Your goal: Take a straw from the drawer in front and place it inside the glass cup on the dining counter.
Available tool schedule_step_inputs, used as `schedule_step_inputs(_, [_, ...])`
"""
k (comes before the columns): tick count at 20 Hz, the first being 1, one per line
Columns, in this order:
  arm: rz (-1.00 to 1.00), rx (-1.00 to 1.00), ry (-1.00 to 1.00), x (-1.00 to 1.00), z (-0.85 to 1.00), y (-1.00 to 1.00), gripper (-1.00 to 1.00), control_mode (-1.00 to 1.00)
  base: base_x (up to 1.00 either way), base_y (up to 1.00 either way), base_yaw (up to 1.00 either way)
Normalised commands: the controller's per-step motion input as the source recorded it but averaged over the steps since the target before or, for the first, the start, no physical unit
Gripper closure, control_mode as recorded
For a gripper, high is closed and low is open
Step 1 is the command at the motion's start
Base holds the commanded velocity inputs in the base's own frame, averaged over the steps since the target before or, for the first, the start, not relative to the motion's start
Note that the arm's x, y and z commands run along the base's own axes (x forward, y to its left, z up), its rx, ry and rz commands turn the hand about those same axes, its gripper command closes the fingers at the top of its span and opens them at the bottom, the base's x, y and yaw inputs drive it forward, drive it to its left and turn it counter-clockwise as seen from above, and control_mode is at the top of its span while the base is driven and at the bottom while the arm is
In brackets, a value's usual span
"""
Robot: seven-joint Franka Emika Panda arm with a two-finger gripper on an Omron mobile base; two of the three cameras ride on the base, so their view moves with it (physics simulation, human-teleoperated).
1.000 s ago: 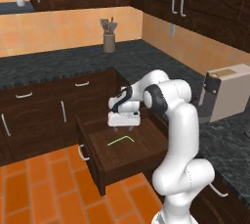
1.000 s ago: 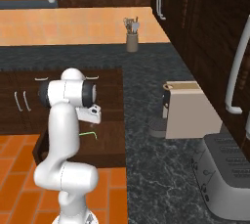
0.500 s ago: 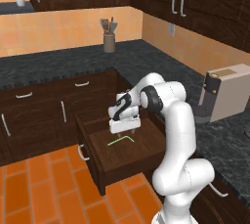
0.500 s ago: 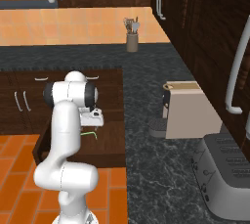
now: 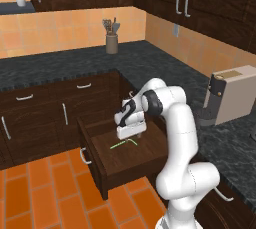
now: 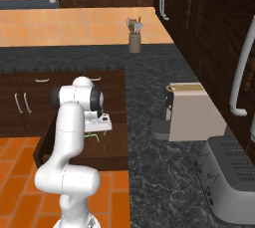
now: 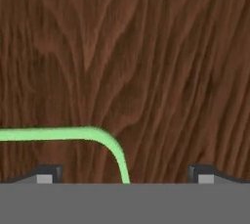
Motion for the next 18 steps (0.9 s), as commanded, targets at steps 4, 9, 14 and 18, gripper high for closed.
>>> schedule_step_inputs(4, [0.12, 0.00, 0.02, 0.11, -0.35, -0.01, -1.00, -1.00, 0.00, 0.00, 0.00])
schedule_step_inputs(9, [0.13, 0.00, 0.03, 0.12, -0.37, -0.05, -1.00, -1.00, 0.00, 0.00, 0.00])
schedule_step_inputs(14, [0.15, 0.00, 0.01, 0.00, -0.41, 0.00, 1.00, -1.00, 0.00, 0.00, 0.00])
schedule_step_inputs(18, [0.13, 0.00, 0.00, -0.04, -0.33, 0.00, 1.00, -1.00, 0.00, 0.00, 0.00])
